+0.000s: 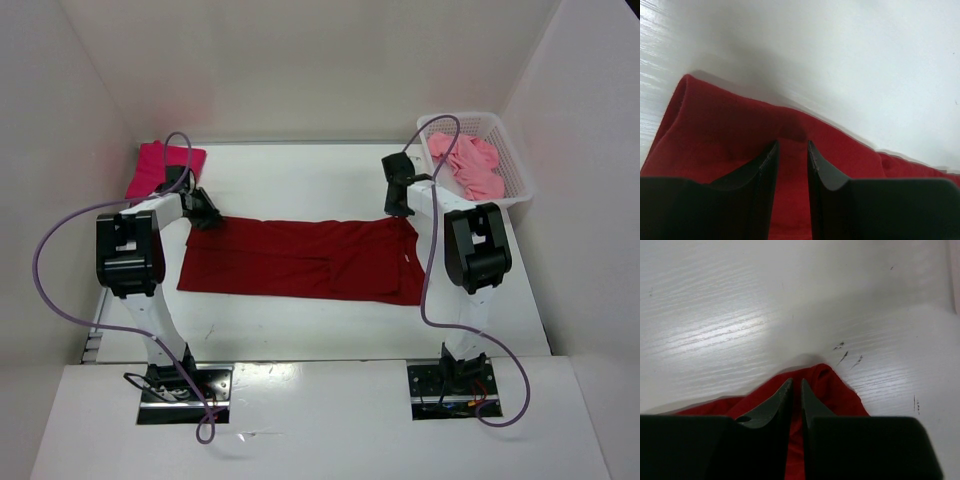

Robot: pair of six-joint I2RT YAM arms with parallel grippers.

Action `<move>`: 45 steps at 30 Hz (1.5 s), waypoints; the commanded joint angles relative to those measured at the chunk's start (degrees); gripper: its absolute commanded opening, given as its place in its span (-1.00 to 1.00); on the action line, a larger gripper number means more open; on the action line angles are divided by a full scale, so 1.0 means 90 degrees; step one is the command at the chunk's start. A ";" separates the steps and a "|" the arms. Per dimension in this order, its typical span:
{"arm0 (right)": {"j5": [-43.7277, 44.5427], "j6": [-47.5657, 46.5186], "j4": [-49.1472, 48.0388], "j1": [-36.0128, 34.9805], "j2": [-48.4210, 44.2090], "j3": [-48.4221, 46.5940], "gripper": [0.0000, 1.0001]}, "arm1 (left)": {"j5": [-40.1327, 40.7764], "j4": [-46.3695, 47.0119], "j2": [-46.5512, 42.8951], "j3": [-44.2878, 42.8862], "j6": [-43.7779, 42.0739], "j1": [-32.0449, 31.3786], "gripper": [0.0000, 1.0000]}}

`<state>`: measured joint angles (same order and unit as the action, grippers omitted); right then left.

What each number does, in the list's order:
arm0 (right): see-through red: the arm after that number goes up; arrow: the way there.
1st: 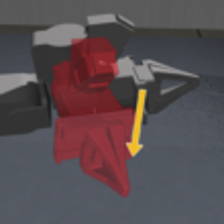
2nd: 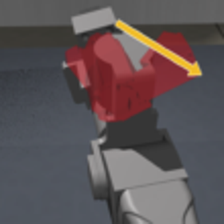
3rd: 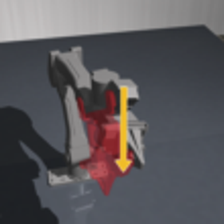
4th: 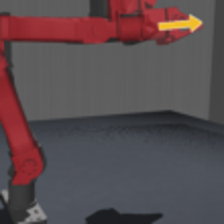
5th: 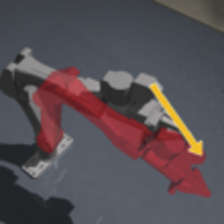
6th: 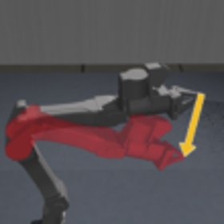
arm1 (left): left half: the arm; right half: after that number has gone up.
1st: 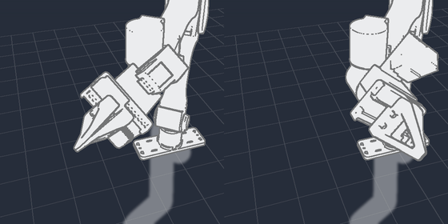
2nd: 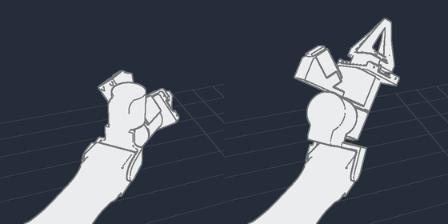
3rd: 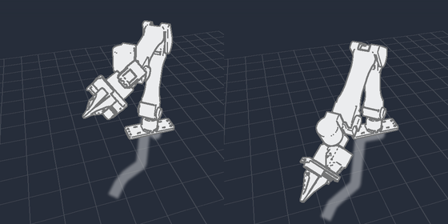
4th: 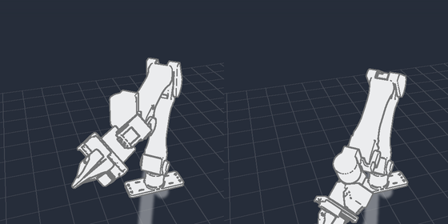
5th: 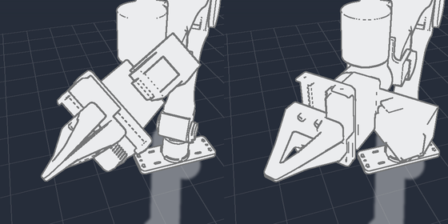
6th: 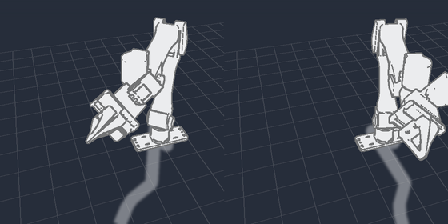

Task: Fold and stack the t-shirts
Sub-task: Fold the other side of the tshirt into a rectangle

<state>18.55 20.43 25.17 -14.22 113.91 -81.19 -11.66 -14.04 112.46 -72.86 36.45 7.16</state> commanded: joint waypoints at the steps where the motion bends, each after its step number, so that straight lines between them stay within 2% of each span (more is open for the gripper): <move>1: 0.0155 0.0035 0.0016 0.0027 -0.0244 0.0123 -0.69 | 0.0046 0.0135 0.0180 -0.0049 0.0042 0.0005 -0.27; 7: 0.0448 0.0113 0.0016 0.0086 -0.0371 0.0242 -1.00 | 0.0182 0.0135 0.0374 -0.0049 0.0042 0.0181 -0.27; 13: 0.0644 0.0182 0.0075 0.0213 -0.0849 0.0310 -1.00 | 0.0182 0.0135 0.0258 0.0010 0.0042 0.0406 -0.27; 16: 0.0420 0.0182 0.0133 0.0213 -0.1171 0.0310 -0.59 | 0.0124 0.0193 -0.0044 0.0068 0.0042 0.0406 -0.27; 18: 0.0119 0.0124 0.0211 0.0213 -0.1231 0.0310 -0.48 | 0.0065 0.0193 -0.0181 0.0068 0.0042 0.0406 -0.27; 22: -0.0535 0.0045 0.0347 0.0213 -0.0978 0.0106 -0.48 | 0.0065 0.0193 -0.0328 0.0068 0.0101 0.0328 -0.27; 28: -0.0537 -0.0082 0.0572 -0.0178 -0.0392 -0.0236 -0.46 | 0.0182 0.0076 -0.0270 -0.0059 -0.0036 -0.0130 -0.27; 33: -0.0537 -0.0141 0.0631 -0.0305 -0.0098 -0.0296 -0.46 | 0.0182 0.0076 -0.0143 -0.0117 -0.0036 -0.0200 -0.27; 40: 0.0155 -0.0005 0.0709 -0.0305 0.0058 -0.0296 -0.46 | 0.0445 0.0017 0.0306 -0.0302 -0.0153 -0.0200 -0.27; 45: 0.0439 0.0055 0.0651 -0.0228 -0.0195 -0.0169 -0.46 | 0.0446 0.0017 0.0434 -0.0429 -0.0153 -0.0142 -0.27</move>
<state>18.59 20.10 30.94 -16.73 114.37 -81.41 -9.32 -13.98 114.19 -75.31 36.25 5.13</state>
